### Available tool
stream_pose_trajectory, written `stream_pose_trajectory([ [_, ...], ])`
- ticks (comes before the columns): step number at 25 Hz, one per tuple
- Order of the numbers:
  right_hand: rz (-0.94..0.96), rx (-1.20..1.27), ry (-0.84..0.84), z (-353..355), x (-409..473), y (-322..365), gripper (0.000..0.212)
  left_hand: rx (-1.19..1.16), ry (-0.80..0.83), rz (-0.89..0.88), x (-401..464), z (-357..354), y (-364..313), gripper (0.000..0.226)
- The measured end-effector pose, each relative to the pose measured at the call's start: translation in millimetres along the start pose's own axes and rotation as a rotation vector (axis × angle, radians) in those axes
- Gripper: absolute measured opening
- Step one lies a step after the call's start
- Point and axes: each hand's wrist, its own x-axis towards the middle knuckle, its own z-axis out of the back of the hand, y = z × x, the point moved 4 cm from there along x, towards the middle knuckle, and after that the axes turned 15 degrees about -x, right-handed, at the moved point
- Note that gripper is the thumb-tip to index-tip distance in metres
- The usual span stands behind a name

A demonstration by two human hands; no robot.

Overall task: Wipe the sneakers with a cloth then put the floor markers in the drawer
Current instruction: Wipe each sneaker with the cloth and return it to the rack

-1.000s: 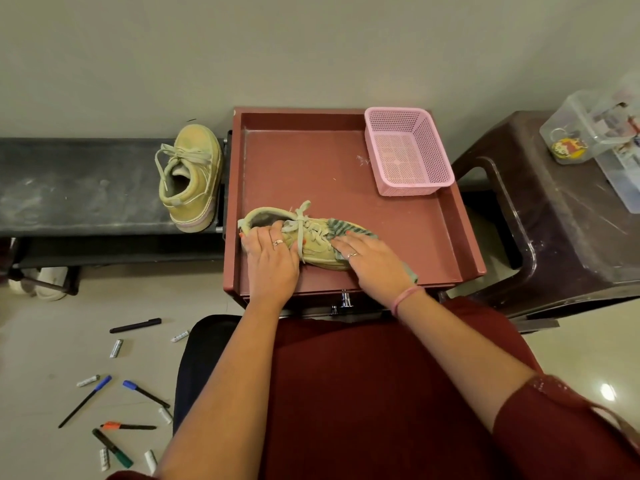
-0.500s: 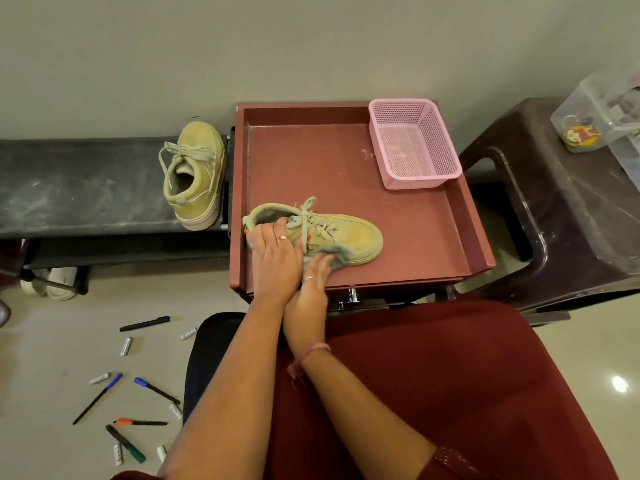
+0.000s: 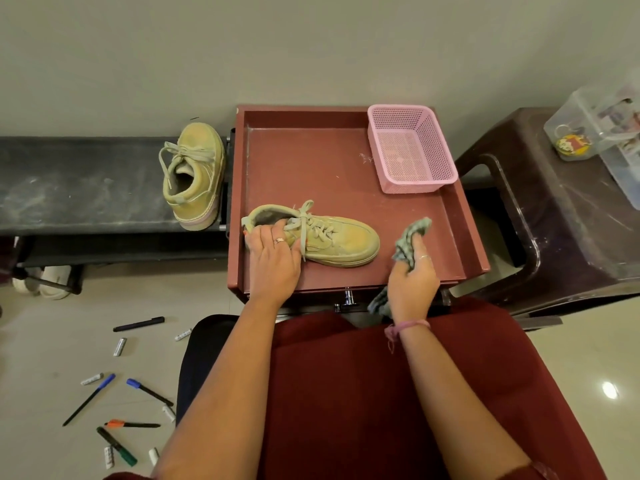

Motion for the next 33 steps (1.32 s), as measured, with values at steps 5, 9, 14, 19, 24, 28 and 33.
stream_pose_trajectory([
  [5, 0.306, -0.260, 0.282, -58, -20, 18, 0.069, -0.028, 0.013, 0.038, 0, -1, -1, 0.063],
  [9, 0.388, -0.400, 0.263, -60, 9, 16, 0.082, -0.071, 0.024, 0.025, 0, -1, 0, 0.056],
  [14, 0.471, -0.401, 0.441, -54, 45, 27, 0.092, -0.102, 0.013, 0.020, -2, 0, 0, 0.045],
  [19, 0.706, -0.426, 0.355, -48, -17, 21, 0.081, -0.074, -0.015, 0.018, 2, -3, -1, 0.047],
  [24, 0.777, -0.654, 0.257, -45, 27, 28, 0.073, -0.067, 0.013, -0.030, -1, 1, -1, 0.044],
  [28, 0.789, -0.587, 0.298, -52, 5, 32, 0.078, -0.086, 0.002, -0.019, 0, 3, -2, 0.045],
  [33, 0.510, -0.358, 0.354, -48, 29, 14, 0.088, -0.113, 0.031, 0.002, 0, 3, 0, 0.042],
])
